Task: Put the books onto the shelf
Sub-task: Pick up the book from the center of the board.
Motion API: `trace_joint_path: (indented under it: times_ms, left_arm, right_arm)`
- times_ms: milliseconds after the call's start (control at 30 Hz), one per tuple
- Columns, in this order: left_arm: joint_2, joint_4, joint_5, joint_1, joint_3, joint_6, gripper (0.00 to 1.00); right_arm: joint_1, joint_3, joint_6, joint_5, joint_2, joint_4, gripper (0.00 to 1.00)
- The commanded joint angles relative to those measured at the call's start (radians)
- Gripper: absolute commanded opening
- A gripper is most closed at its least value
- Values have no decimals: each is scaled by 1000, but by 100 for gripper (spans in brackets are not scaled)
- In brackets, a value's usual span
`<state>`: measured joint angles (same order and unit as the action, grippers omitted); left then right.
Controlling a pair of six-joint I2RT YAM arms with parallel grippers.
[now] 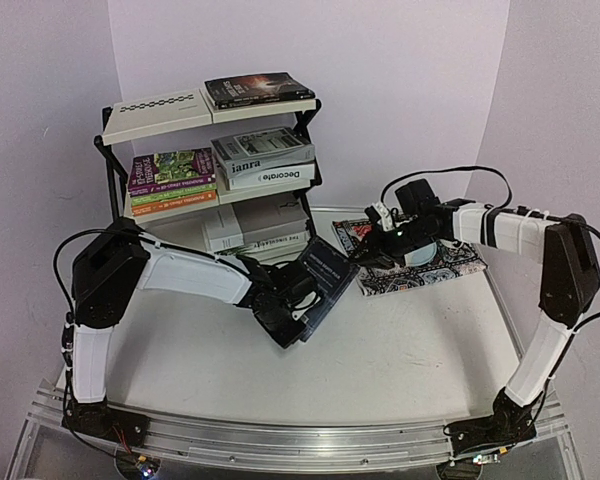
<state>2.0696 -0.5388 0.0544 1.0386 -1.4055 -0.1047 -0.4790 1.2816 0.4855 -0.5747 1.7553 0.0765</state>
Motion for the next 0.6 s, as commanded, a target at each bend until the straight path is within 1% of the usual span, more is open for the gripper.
trace_joint_path:
  times_ms: [0, 233, 433, 567]
  left_arm:
    - [83, 202, 18, -7, -78, 44, 8]
    - [108, 227, 28, -8, -108, 103, 8]
    - [135, 233, 15, -8, -122, 103, 7]
    - [140, 242, 20, -8, -110, 103, 7]
  right_arm:
    - [-5, -49, -47, -59, 29, 121, 24]
    - [49, -142, -86, -21, -26, 141, 24]
    - [75, -215, -119, -17, -11, 148, 24]
    - [76, -228, -137, 5, 21, 145, 24]
